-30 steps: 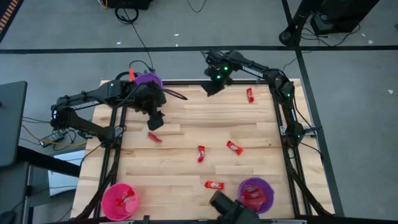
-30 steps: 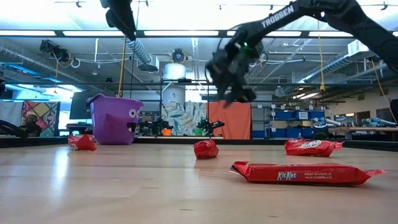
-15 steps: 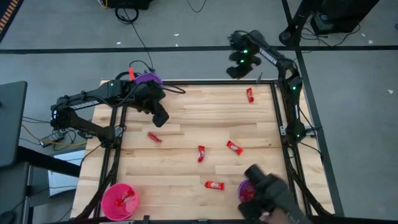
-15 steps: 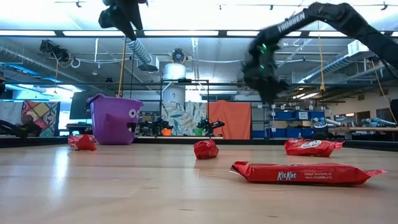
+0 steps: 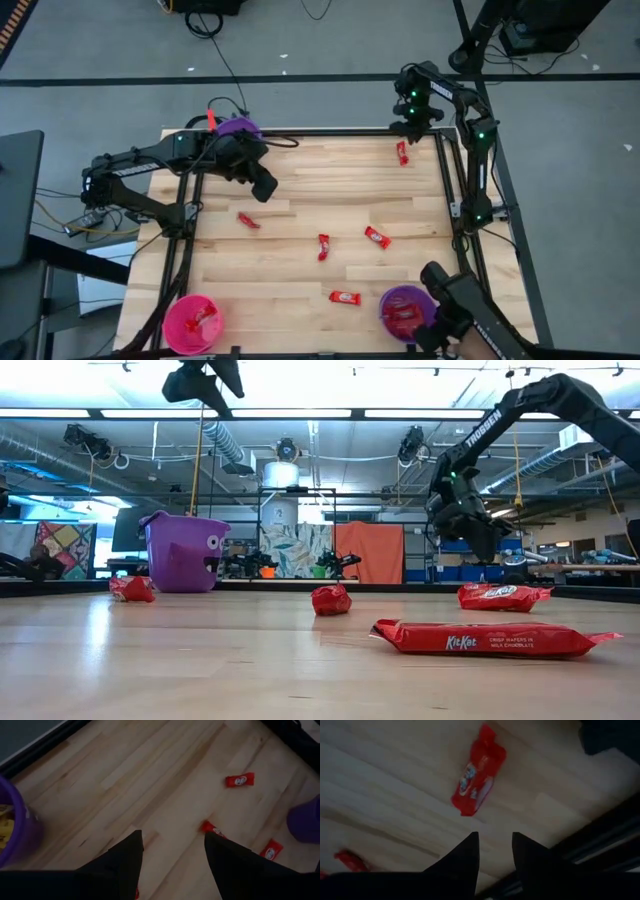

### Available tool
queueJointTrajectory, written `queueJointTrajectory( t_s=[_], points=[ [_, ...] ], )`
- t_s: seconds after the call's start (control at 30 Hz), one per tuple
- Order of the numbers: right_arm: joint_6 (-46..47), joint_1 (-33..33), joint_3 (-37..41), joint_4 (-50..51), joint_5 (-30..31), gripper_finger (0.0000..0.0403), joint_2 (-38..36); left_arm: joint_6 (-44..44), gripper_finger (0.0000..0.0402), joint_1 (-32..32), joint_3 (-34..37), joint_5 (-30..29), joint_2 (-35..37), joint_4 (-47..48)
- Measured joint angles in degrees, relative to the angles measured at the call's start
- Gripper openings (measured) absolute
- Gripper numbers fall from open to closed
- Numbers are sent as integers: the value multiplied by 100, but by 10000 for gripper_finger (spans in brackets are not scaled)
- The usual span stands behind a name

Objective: Sort candy by brand, put in halloween buckets
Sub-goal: Put the red chocolate into the pink bucket

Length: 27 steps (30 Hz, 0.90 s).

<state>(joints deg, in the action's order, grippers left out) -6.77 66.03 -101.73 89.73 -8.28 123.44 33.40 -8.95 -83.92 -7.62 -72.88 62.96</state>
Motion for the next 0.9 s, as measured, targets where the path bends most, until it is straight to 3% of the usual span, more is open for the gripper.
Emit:
queueJointTrajectory(
  t_s=[0.23,0.4,0.5,0.7,0.9],
  points=[
    [-513,12,0,-495,521,119,-4,194,215,0,0,0,0,-13],
    [-562,-188,0,-401,-1067,113,-4,351,215,7,0,3,0,-13],
    [-559,-450,0,-400,-1499,111,-54,377,215,7,0,-22,0,-13],
    [-540,-681,-331,-302,-1011,110,-133,390,215,-4,0,-61,0,-13],
    [-281,-396,-924,-426,-591,110,-146,479,215,-4,0,-72,0,-13]
  ],
)
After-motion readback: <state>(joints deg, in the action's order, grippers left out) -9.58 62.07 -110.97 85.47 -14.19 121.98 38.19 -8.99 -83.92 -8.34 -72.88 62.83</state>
